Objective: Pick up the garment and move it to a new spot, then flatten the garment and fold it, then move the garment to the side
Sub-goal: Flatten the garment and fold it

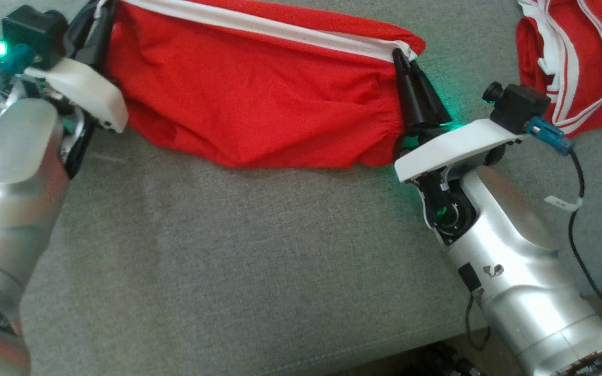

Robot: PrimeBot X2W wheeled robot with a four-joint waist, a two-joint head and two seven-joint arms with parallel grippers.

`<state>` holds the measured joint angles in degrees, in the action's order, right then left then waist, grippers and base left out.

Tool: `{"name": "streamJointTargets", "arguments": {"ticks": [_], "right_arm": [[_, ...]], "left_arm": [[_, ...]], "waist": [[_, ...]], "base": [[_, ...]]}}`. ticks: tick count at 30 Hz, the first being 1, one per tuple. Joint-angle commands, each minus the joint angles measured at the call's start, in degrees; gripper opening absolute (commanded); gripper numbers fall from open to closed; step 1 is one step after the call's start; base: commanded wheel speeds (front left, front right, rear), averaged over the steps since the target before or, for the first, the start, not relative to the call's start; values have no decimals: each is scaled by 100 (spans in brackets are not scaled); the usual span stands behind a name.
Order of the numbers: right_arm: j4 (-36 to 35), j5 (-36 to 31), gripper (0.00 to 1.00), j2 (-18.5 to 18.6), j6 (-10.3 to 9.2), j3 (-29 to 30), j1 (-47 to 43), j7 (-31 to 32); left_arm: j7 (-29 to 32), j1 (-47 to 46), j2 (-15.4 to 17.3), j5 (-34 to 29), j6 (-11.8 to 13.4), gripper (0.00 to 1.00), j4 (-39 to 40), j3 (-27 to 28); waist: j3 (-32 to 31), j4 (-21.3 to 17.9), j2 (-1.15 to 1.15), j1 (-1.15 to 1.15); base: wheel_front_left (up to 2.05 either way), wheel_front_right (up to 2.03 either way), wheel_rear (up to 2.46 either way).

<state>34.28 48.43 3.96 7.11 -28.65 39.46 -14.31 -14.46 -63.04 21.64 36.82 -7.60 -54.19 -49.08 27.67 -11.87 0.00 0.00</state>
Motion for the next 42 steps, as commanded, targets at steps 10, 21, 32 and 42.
{"name": "streamJointTargets", "arguments": {"ticks": [10,21,32,42], "right_arm": [[-656,-1636,100,-108,37,1035,-602,-68],[-1466,-3029,100,-108,37,2126,-1582,-68],[-1469,-3002,100,-108,37,2228,-1827,-69],[-1301,-2992,100,-108,37,2398,-1987,-69]], "left_arm": [[-52,269,-70,73,133,100,198,613],[-53,1260,-546,-230,536,100,365,1658],[-49,1295,-807,-466,288,100,-586,1895],[184,1512,-1242,-377,140,0,-1493,1689]], "waist": [[-281,190,0,0],[-484,203,0,0],[-462,30,0,0],[-938,233,0,0]], "base": [[0,0,0],[0,0,0],[0,0,0],[0,0,0]]}}
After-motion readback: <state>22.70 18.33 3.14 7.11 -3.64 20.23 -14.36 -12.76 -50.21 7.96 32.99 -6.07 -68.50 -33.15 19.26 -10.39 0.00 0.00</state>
